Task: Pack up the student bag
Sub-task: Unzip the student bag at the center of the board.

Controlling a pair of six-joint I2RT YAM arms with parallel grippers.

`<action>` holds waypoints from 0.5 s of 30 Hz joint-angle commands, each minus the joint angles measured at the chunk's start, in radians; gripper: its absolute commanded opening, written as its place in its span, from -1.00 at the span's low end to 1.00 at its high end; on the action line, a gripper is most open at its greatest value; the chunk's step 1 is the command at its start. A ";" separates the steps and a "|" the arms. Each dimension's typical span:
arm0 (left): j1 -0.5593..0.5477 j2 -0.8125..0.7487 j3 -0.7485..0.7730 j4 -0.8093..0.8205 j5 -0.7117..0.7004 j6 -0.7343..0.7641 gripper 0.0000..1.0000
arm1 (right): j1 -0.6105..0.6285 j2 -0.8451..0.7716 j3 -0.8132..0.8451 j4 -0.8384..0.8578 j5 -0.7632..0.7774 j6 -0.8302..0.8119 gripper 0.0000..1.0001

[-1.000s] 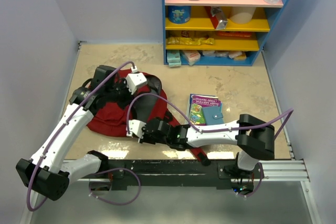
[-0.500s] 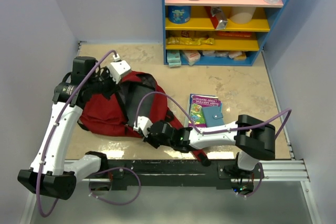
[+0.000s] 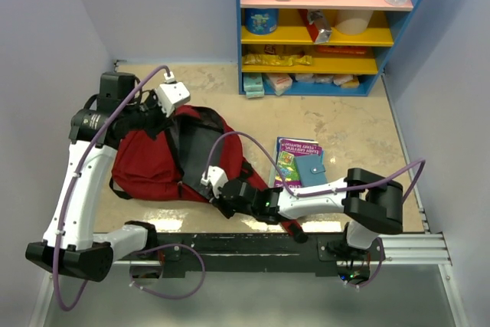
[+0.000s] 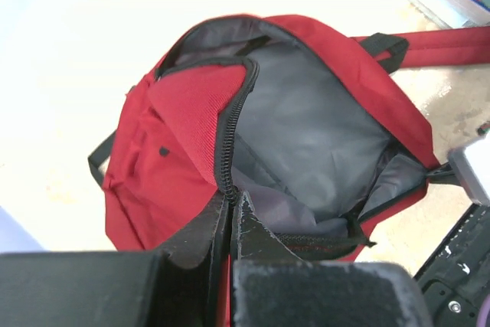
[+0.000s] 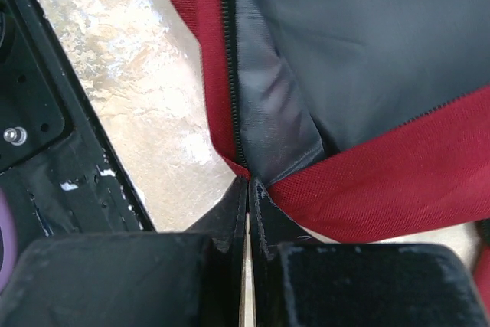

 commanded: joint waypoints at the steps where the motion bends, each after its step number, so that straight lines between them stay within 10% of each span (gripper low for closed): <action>1: 0.010 0.012 0.060 0.034 0.080 0.032 -1.00 | 0.006 0.020 -0.022 -0.005 0.024 0.103 -0.93; 3: 0.010 0.016 0.009 0.017 0.124 0.043 -1.00 | 0.003 -0.037 0.004 -0.024 0.060 0.108 -0.27; 10: 0.008 -0.030 -0.250 0.104 0.118 0.086 -1.00 | -0.162 -0.195 0.275 -0.314 0.146 0.229 0.72; 15: 0.008 -0.042 -0.304 0.144 0.143 0.084 -1.00 | -0.268 -0.322 0.287 -0.578 0.300 0.327 0.83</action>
